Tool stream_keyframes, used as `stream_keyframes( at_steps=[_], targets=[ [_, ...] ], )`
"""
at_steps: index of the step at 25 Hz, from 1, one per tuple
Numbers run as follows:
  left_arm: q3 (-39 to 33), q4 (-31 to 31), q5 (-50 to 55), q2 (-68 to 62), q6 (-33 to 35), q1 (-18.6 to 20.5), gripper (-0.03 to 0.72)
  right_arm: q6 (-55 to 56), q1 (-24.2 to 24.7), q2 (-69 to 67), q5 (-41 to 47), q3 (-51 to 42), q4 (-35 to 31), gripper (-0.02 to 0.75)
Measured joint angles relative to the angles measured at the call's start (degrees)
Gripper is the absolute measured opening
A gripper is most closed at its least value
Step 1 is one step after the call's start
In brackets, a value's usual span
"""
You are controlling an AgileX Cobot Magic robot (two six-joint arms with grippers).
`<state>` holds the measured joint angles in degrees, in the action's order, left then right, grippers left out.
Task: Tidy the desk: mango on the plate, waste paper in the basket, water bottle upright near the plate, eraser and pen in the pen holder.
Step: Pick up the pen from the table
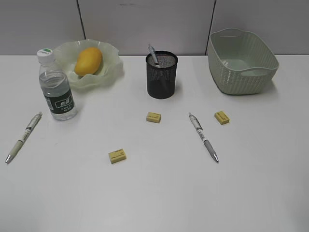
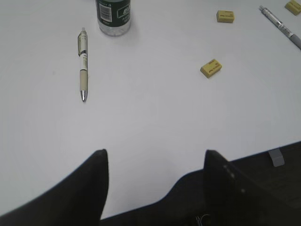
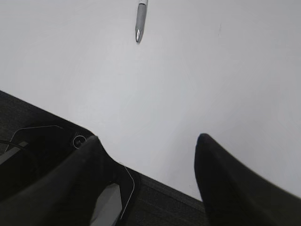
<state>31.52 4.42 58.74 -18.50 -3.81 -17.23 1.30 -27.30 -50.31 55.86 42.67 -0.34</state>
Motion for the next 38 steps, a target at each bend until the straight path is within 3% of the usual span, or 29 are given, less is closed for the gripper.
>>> stream_keyframes(
  at_steps=[12, 20, 28, 38],
  targets=[
    [0.00, -0.06, -0.05, 0.00, 0.00, 0.00, 0.481, 0.78, 0.00, 23.79, -0.27, -11.49, -0.55, 0.491],
    [0.06, -0.59, -3.99, -0.67, 0.00, 0.00, 0.481, 1.00, 0.00, 26.88, -0.88, -11.82, -0.82, 0.491],
    [3.69, -2.63, -9.30, -16.24, 0.00, 0.00, 0.481, 1.20, 0.00, 26.88, -0.88, -11.81, -0.82, 0.491],
    [14.56, -6.79, -10.01, -44.26, 0.00, 0.06, 0.481, 1.26, 0.00, 26.88, -0.93, -11.81, -0.82, 0.491]
  ],
)
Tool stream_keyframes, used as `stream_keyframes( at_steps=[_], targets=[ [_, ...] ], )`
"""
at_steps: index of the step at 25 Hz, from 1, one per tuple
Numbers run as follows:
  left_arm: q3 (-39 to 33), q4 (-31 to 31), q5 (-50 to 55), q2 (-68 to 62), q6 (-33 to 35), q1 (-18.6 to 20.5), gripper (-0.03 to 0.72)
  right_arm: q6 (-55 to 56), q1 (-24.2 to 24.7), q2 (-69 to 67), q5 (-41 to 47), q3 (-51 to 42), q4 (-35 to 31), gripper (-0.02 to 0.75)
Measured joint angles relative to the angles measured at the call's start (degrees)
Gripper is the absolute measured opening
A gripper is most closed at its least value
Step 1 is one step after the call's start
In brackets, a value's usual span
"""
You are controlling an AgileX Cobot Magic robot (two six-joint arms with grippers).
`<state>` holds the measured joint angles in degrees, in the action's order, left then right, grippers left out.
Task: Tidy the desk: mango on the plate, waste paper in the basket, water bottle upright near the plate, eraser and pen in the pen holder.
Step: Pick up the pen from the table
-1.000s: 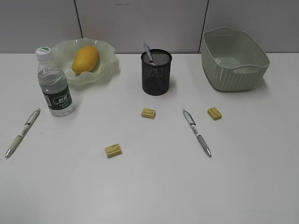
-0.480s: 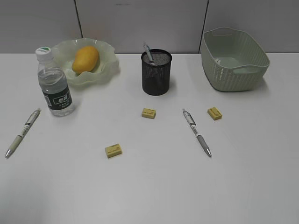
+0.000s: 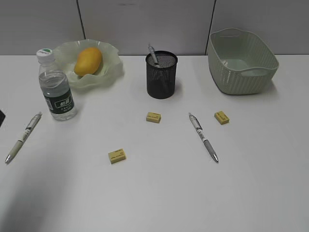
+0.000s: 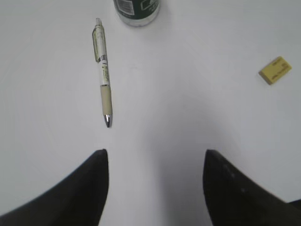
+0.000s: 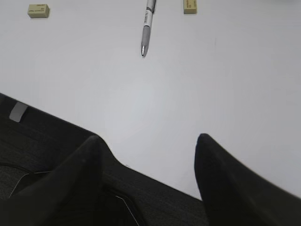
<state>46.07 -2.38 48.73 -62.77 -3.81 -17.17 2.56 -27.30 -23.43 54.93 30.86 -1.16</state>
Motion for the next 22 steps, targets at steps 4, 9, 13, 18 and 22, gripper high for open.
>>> stream_keyframes(
  at_steps=[4, 9, 13, 18, 22],
  targets=[
    [3.87, -2.08, 0.13, -8.87, 0.00, 2.19, 0.481, 0.00, 0.00, 0.00, -0.05, 0.00, 0.00, 0.491],
    [6.51, -2.48, 0.24, -17.42, 0.00, 7.76, 0.480, 0.00, 0.00, 0.00, -0.05, 0.00, 0.00, 0.490],
    [6.84, -2.48, -1.11, -22.31, 0.13, 10.02, 0.480, 0.00, 0.00, 0.00, -0.10, 0.00, 0.00, 0.490],
    [7.06, -1.59, -6.69, -26.22, 0.55, 10.06, 0.480, 0.00, 0.00, 0.00, -0.16, 0.00, 0.00, 0.490],
    [7.13, -0.72, -10.36, -29.39, 1.33, 10.19, 0.474, 0.00, 0.00, 0.00, -0.16, 0.00, 0.00, 0.490]
  ],
)
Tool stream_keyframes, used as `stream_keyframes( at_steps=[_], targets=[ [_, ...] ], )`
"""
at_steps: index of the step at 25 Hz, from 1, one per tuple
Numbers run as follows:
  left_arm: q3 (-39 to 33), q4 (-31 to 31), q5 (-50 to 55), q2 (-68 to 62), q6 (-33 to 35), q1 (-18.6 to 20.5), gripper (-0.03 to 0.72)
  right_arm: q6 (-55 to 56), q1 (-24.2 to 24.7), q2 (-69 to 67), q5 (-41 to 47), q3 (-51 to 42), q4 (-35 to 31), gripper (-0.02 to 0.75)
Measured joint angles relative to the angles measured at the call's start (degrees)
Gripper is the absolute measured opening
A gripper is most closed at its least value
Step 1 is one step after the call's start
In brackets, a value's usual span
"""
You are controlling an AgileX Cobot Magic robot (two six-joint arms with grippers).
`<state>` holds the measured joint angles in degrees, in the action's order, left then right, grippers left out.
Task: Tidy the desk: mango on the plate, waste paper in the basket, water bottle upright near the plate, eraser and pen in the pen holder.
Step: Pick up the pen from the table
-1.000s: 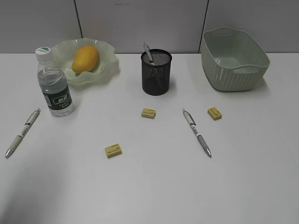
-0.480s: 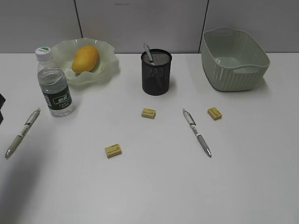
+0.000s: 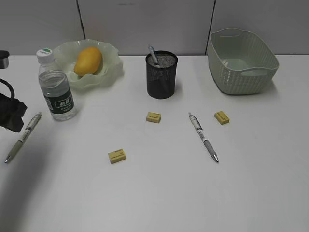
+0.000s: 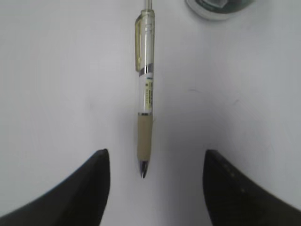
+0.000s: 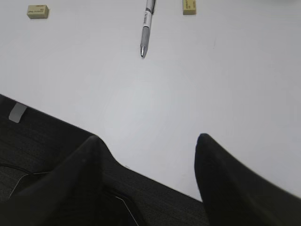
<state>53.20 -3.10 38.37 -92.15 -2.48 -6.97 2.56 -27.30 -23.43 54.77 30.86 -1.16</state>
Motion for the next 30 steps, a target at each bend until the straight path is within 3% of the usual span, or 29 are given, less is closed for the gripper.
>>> stream_keyframes(
  at_steps=[9, 19, 30],
  targets=[
    [2.66, 2.67, -4.59, -7.21, 0.25, 2.81, 0.470, 0.00, 0.00, 0.00, 0.00, 0.00, 0.00, 0.490],
    [10.74, 4.40, -2.33, -15.95, 1.53, 2.86, 0.468, 0.05, 0.00, 0.00, -0.51, 0.00, 0.00, 0.490],
    [14.52, 3.66, 0.47, -22.52, 1.70, 2.86, 0.397, 0.05, 0.00, 0.00, -1.06, -0.19, 0.00, 0.490]
  ],
)
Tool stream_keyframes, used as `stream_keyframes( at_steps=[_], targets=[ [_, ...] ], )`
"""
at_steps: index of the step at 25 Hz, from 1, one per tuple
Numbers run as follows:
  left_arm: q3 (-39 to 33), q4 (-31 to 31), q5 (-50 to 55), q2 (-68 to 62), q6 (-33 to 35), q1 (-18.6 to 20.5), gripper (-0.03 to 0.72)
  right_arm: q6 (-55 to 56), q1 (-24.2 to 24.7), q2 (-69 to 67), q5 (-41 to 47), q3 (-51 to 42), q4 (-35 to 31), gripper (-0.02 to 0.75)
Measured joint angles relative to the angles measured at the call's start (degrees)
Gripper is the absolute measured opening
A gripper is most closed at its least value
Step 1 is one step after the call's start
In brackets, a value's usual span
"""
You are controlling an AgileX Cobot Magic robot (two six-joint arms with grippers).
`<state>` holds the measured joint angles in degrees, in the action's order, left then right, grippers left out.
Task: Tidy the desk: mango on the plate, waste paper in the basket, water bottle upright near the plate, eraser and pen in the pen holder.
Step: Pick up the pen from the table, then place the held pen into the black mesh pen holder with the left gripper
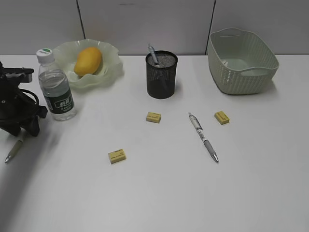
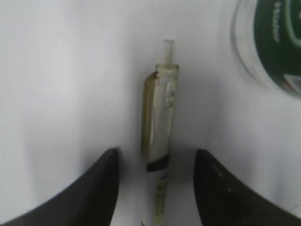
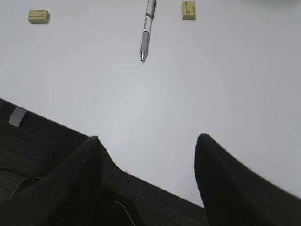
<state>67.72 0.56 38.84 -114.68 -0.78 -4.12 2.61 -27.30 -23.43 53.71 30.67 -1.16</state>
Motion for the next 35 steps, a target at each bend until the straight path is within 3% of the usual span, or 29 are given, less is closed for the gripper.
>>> stream_keyframes(
  at_steps=[5, 11, 13, 23, 35],
  targets=[
    [0.49, -0.56, 0.32, -0.71, 0.00, 0.00, 0.366, 0.00, 0.00, 0.00, -0.02, 0.00, 0.00, 0.490],
    [0.84, -1.29, 0.91, -0.91, 0.00, 0.32, 0.142, 0.00, 0.00, 0.00, -0.06, 0.00, 0.00, 0.490],
    [0.90, -1.36, 1.11, -0.91, 0.06, 0.38, 0.111, 0.00, 0.00, 0.00, -0.06, 0.00, 0.00, 0.490],
    [0.57, -1.71, 7.15, 1.58, 0.17, 0.37, 0.111, 0.00, 0.00, 0.00, -0.08, 0.00, 0.00, 0.490],
    [2.58, -4.26, 9.38, 20.35, 0.17, 0.55, 0.110, 0.00, 0.00, 0.00, -0.18, 0.00, 0.00, 0.490]
  ],
)
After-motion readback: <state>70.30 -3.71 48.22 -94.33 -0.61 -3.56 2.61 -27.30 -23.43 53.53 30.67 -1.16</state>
